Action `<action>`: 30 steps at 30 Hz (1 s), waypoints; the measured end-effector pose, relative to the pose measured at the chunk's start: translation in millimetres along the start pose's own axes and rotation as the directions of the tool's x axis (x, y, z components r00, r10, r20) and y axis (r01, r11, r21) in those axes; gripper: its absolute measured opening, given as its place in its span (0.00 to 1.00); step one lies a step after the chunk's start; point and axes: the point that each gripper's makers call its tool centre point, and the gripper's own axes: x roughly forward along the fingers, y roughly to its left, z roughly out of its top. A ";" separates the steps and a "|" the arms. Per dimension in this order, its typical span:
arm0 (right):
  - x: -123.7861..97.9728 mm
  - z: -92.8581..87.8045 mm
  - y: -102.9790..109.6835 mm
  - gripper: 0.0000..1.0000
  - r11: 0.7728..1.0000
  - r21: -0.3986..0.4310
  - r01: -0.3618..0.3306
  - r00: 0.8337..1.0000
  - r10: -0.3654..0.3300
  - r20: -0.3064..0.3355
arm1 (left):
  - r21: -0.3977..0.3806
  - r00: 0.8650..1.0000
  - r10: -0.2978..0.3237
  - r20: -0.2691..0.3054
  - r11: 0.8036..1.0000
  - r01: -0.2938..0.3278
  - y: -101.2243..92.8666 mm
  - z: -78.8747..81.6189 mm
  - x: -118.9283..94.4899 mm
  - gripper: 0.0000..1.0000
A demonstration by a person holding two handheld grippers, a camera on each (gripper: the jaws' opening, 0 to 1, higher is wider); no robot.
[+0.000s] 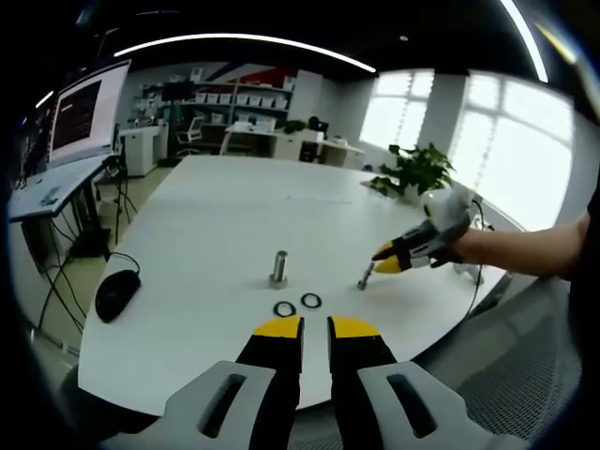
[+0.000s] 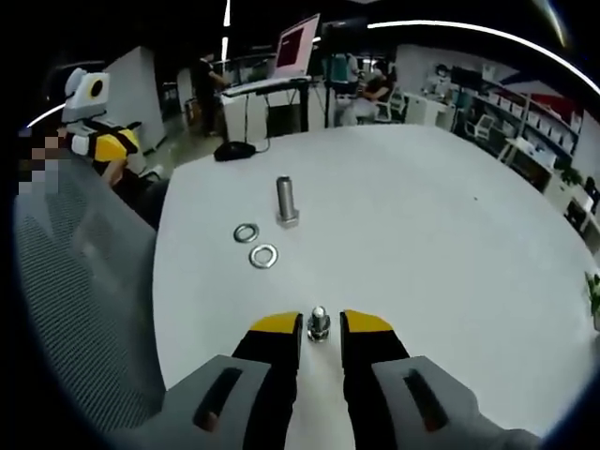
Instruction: Place the washer onto the threaded stud by aligning its center hole with the stud, sliding it down to the base, and recovering from edge contact or off-axis alignment until the washer reaches the visible bottom stop.
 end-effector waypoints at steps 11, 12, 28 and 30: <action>-6.9 -15.4 -14.7 0.18 0.999 0.035 0.021 0.999 -0.020 -0.036 | 0.001 1.000 -0.002 -0.004 1.000 0.002 -0.3 -0.2 0.5 0.07; -7.1 -18.1 -16.6 0.18 0.999 0.039 0.024 0.999 -0.023 -0.041 | 0.002 1.000 -0.002 -0.006 1.000 0.002 -0.3 -0.4 0.6 0.07; -11.9 -67.8 -55.1 0.18 0.980 0.117 0.163 0.975 -0.142 -0.169 | 0.001 1.000 -0.002 -0.018 1.000 0.002 0.2 -2.7 0.6 0.07; -13.1 -73.4 -60.1 0.18 0.973 0.144 0.180 0.973 -0.154 -0.175 | 0.001 1.000 -0.001 -0.020 1.000 0.001 0.3 -3.1 0.6 0.07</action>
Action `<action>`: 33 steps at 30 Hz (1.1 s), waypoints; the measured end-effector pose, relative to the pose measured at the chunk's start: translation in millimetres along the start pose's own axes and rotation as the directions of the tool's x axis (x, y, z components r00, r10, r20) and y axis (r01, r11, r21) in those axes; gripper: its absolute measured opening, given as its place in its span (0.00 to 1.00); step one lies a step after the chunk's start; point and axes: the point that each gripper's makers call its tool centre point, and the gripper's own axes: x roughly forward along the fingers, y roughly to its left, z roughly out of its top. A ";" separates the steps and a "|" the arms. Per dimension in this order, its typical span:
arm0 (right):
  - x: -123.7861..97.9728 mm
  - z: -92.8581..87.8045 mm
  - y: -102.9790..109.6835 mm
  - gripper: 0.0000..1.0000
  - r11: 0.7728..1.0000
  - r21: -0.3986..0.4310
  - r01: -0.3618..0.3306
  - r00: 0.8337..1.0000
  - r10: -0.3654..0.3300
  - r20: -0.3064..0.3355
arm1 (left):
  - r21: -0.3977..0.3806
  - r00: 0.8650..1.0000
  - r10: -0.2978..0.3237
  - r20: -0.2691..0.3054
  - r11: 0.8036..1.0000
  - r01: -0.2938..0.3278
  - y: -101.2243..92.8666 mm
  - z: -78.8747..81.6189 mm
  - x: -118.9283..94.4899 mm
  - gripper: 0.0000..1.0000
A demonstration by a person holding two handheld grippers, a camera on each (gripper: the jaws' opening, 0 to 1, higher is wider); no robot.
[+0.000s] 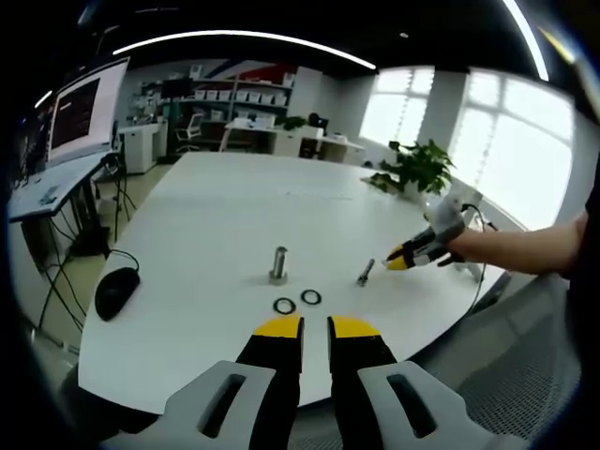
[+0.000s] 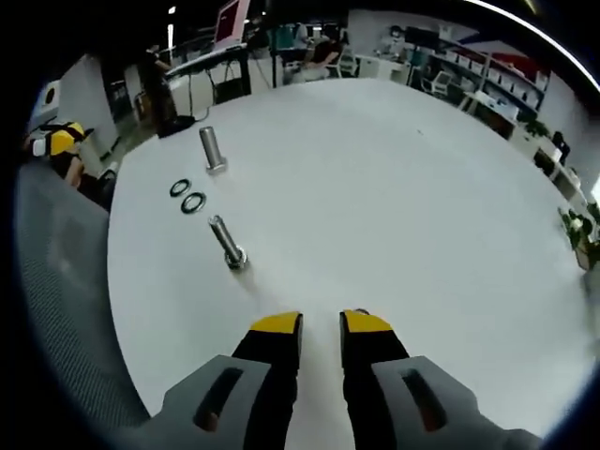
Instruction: Place the washer onto the threaded stud by aligning its center hole with the stud, sliding it down to the base, and recovering from edge contact or off-axis alignment until the washer reaches the visible bottom stop.
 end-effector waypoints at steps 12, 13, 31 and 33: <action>0.0 -4.2 -27.1 0.18 0.992 0.104 0.076 0.995 -0.082 0.055 | 0.001 1.000 0.005 -0.016 1.000 -0.005 0.9 -2.2 0.7 0.07; 0.9 -4.5 -27.9 0.18 0.991 0.105 0.080 0.995 -0.086 0.055 | 0.000 1.000 0.006 -0.017 1.000 -0.006 0.9 -2.2 0.7 0.07; 12.3 -10.2 -28.5 0.16 0.988 0.136 0.068 0.994 -0.078 0.072 | -0.005 1.000 0.012 -0.005 1.000 -0.012 0.0 1.1 1.6 0.07; 12.1 -10.5 -28.7 0.15 0.989 0.134 0.070 0.994 -0.080 0.069 | -0.005 1.000 0.012 -0.004 1.000 -0.012 -0.2 1.3 1.6 0.07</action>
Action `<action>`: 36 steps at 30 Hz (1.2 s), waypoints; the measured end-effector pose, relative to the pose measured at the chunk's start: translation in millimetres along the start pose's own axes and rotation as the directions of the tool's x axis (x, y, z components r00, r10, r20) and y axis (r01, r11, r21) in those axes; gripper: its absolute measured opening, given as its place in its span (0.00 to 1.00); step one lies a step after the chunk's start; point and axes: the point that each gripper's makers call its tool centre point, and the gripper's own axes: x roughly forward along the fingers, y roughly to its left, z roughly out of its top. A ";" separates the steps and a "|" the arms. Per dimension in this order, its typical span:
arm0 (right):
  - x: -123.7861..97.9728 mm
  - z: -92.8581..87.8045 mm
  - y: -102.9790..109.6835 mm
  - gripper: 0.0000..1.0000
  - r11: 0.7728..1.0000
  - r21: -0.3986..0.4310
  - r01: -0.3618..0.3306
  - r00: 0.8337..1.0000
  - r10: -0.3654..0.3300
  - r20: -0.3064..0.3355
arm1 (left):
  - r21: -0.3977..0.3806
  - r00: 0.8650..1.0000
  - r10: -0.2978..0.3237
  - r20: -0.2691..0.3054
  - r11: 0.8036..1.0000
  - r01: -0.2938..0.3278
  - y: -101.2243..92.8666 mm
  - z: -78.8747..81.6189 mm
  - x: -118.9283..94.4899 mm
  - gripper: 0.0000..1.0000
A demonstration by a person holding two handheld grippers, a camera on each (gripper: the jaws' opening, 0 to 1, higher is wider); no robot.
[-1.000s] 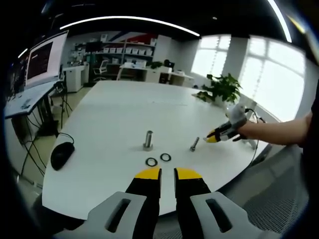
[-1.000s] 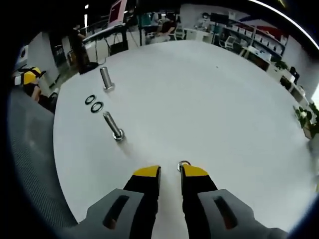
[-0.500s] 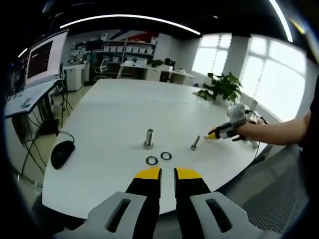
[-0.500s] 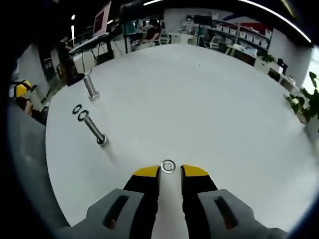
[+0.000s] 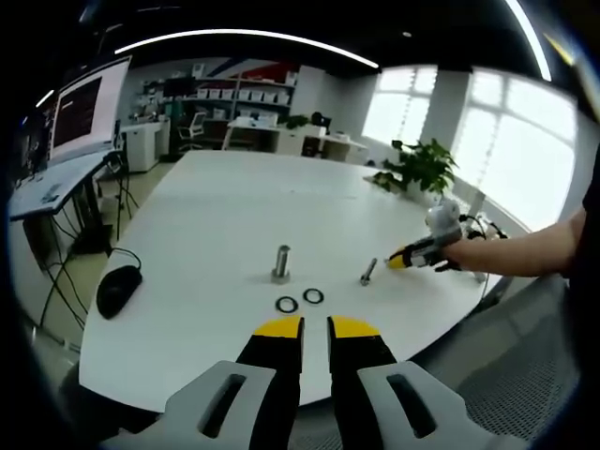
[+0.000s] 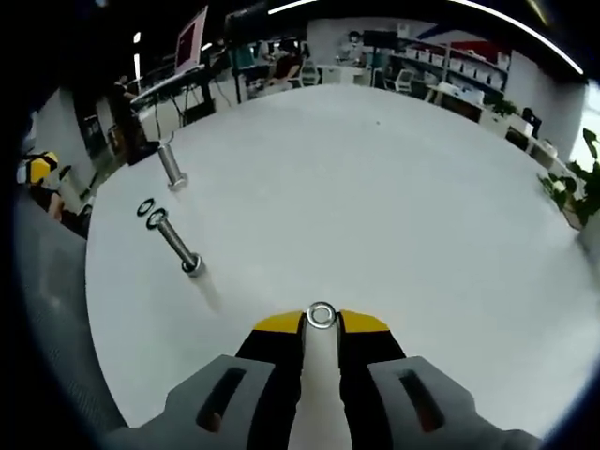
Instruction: Place the washer onto the threaded stud by aligning its center hole with the stud, sliding it down to the base, and recovering from edge contact or off-axis alignment until the washer reaches the visible bottom stop.
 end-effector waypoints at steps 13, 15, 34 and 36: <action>-7.5 10.3 3.7 0.15 1.000 -0.013 0.007 1.000 -0.007 0.025 | 0.000 1.000 -0.002 0.006 1.000 0.002 -0.4 0.2 -1.0 0.07; -11.3 16.7 6.2 0.15 1.000 -0.007 -0.002 0.999 0.002 0.046 | 0.001 1.000 -0.002 0.007 1.000 0.002 0.4 -0.4 -1.0 0.07; -35.0 74.1 46.9 0.15 0.991 0.001 -0.133 0.970 0.130 0.206 | 0.005 1.000 -0.004 0.001 1.000 0.004 2.8 -3.2 -1.8 0.07; -36.2 77.2 50.0 0.15 0.989 -0.004 -0.146 0.966 0.143 0.213 | 0.006 1.000 -0.005 -0.003 1.000 0.005 3.0 -3.7 -1.7 0.07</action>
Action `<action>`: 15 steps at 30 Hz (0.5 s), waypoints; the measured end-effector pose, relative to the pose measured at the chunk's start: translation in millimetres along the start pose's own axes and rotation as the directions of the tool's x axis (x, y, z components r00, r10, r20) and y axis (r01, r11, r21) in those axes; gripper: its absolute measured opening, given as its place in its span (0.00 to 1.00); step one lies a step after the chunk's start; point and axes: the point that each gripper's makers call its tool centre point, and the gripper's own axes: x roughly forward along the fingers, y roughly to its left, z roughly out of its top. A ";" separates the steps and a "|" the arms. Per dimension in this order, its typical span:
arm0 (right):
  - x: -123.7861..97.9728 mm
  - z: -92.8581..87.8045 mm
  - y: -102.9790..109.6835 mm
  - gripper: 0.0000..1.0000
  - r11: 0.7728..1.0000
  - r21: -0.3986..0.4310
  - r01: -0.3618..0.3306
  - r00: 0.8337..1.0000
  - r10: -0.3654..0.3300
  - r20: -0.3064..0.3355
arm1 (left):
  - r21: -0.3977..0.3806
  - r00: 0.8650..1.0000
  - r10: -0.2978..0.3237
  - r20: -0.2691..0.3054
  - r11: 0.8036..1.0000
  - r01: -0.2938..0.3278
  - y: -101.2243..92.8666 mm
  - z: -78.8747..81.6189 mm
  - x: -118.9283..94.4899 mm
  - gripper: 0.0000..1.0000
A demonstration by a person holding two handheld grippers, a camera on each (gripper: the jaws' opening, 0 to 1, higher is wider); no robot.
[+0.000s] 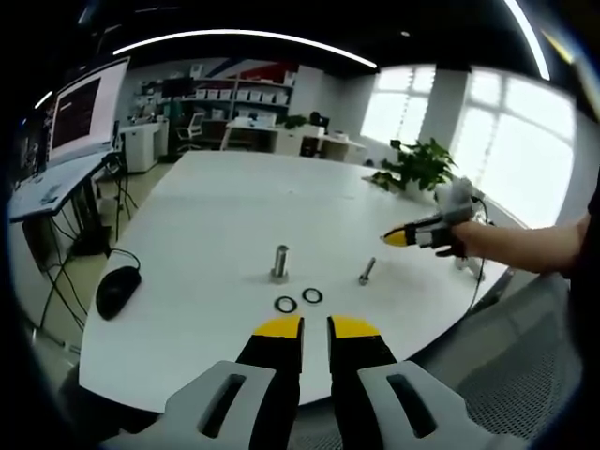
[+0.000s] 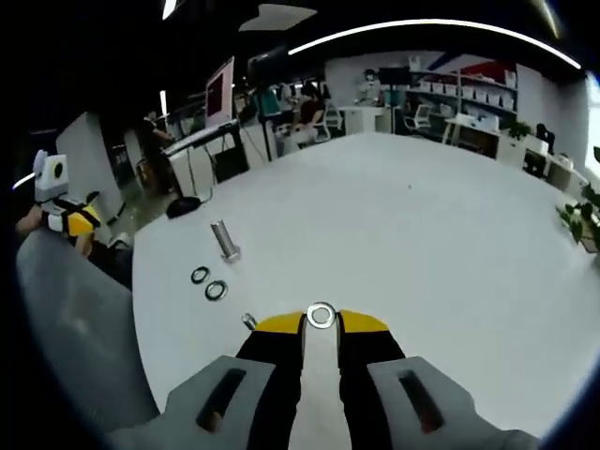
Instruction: Place the washer onto the threaded stud by aligning its center hole with the stud, sliding it down to the base, and recovering from edge contact or off-axis alignment until the washer reaches the visible bottom stop.
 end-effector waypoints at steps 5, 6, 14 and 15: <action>1.5 4.0 11.4 0.15 0.999 -0.006 -0.040 0.999 0.040 0.010 | 0.002 1.000 -0.001 -0.006 1.000 0.001 -0.3 -0.8 0.2 0.07; 2.2 4.4 15.2 0.15 0.998 -0.016 -0.053 0.999 0.053 0.011 | 0.002 1.000 -0.001 -0.007 1.000 0.001 -0.4 -1.0 0.2 0.07; 3.8 10.8 35.9 0.15 0.991 -0.067 -0.113 0.993 0.114 0.014 | 0.005 1.000 -0.004 -0.013 1.000 0.004 -1.7 -1.4 0.3 0.07; 4.6 9.6 38.4 0.15 0.990 -0.075 -0.119 0.993 0.119 0.005 | 0.005 1.000 -0.004 -0.013 1.000 0.004 -2.0 -1.2 0.2 0.07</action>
